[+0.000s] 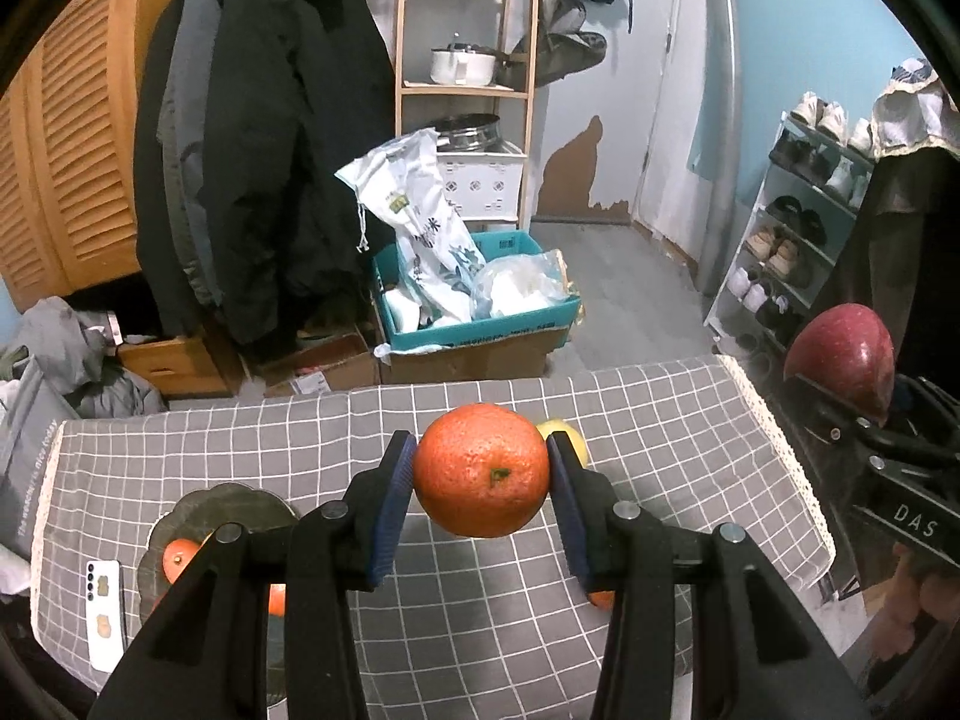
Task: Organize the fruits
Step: 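Lift and carry the orange with the left tool while the right tool carries the red apple toward the bowl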
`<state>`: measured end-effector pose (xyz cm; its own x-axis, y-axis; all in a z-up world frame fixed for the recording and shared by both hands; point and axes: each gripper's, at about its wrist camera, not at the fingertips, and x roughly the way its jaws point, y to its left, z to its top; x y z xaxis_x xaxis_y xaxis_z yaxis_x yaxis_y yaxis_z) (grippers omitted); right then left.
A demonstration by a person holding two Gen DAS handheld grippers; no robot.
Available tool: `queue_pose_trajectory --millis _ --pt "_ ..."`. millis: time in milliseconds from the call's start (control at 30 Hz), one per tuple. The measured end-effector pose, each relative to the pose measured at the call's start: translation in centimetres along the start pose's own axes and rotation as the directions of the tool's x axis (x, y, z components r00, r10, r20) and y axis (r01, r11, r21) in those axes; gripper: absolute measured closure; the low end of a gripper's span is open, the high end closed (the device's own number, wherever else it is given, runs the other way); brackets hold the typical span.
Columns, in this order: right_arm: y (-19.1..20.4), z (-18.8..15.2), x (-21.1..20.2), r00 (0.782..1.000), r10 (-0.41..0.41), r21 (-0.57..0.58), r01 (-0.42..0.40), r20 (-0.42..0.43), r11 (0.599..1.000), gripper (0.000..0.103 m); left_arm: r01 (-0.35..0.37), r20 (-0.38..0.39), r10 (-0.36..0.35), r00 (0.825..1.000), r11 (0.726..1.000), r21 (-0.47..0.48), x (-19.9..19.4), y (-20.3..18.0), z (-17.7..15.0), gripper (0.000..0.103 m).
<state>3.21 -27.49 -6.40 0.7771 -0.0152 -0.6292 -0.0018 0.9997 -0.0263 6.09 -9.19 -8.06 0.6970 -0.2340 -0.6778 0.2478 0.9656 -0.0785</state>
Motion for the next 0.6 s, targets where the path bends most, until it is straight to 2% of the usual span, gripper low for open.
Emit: queue_pose_trajectory --millis 300,600 --pt "1.7 0.3 0.6 1.000 0.030 -0.019 -0.030 -0.009 0.999 0.025 -0.018 0.006 0.018 1.000 0.999 -0.033 -0.7 2.1 -0.3 0.058" --pt "5.6 0.8 2.1 0.995 0.094 -0.043 -0.096 -0.044 0.995 0.025 -0.078 -0.006 0.078 0.997 0.993 -0.084 -1.1 6.2 -1.6 0.058"
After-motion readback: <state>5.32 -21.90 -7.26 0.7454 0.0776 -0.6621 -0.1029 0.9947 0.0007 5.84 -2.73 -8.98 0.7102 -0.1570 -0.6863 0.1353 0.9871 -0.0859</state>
